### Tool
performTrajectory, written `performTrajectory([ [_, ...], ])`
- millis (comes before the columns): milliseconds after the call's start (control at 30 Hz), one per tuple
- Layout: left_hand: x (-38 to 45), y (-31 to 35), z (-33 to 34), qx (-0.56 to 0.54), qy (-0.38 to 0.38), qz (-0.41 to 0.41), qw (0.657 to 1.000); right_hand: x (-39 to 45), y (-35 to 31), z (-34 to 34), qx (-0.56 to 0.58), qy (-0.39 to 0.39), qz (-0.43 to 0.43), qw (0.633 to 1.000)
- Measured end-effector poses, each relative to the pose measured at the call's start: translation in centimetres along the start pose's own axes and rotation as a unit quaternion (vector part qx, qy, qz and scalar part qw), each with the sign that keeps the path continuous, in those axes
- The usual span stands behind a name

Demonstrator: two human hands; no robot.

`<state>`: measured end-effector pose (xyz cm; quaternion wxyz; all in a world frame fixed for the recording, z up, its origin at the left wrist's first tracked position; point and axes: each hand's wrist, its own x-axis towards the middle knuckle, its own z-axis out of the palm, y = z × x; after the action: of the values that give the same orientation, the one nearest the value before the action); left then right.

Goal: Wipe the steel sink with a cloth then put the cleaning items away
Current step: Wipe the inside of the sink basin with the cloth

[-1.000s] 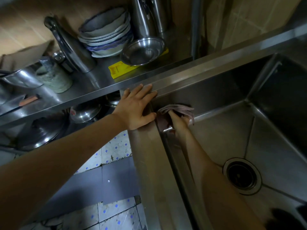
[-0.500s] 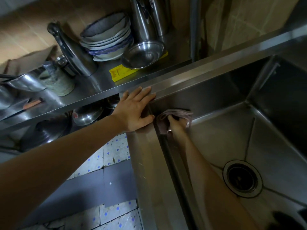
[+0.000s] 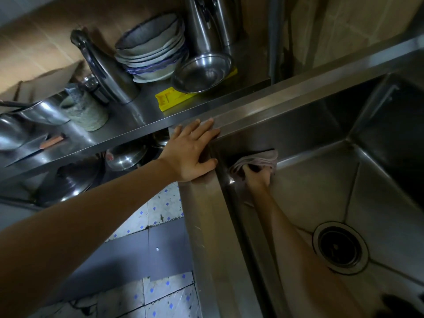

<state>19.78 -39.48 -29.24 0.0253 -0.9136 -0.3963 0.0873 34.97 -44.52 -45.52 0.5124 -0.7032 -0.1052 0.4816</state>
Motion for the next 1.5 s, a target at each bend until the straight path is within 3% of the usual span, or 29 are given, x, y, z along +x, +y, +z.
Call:
performTrajectory([
  [167, 0.0, -0.1, 0.0, 0.005, -0.003, 0.003, 1.000, -1.4, 0.0, 0.5, 0.001, -0.025, -0.013, 1.000],
  [300, 0.0, 0.0, -0.2, 0.006, -0.006, 0.007, 1.000, -2.8, 0.7, -0.3, -0.040, -0.096, -0.066, 0.992],
  [433, 0.0, 0.0, -0.4, 0.011, -0.007, 0.009, 1.000, -3.6, 0.0, -1.7, -0.031, -0.157, -0.066, 0.985],
  [600, 0.1, 0.1, -0.5, 0.028, -0.012, 0.016, 0.999, -3.9, -0.7, -3.7, -0.021, -0.303, 0.042, 0.952],
  [700, 0.4, 0.4, -0.9, 0.047, -0.005, 0.041, 0.998, -4.4, -1.3, -4.6, 0.003, -0.348, 0.066, 0.935],
  [800, 1.0, 0.6, -1.4, 0.065, -0.010, 0.092, 0.994, -5.6, -1.6, -4.2, 0.074, -0.340, 0.096, 0.933],
  [933, 1.9, 0.1, -1.7, 0.078, -0.006, 0.122, 0.989, -6.3, -1.4, -1.7, 0.150, -0.266, 0.148, 0.941],
  [1233, 3.5, -0.5, -2.8, 0.099, -0.015, 0.210, 0.973, -8.1, -1.9, -0.3, 0.078, -0.272, 0.029, 0.959],
  [1500, 4.9, -0.1, -2.5, 0.078, -0.011, 0.228, 0.971, -8.3, -2.7, 0.0, 0.087, -0.277, 0.063, 0.955],
])
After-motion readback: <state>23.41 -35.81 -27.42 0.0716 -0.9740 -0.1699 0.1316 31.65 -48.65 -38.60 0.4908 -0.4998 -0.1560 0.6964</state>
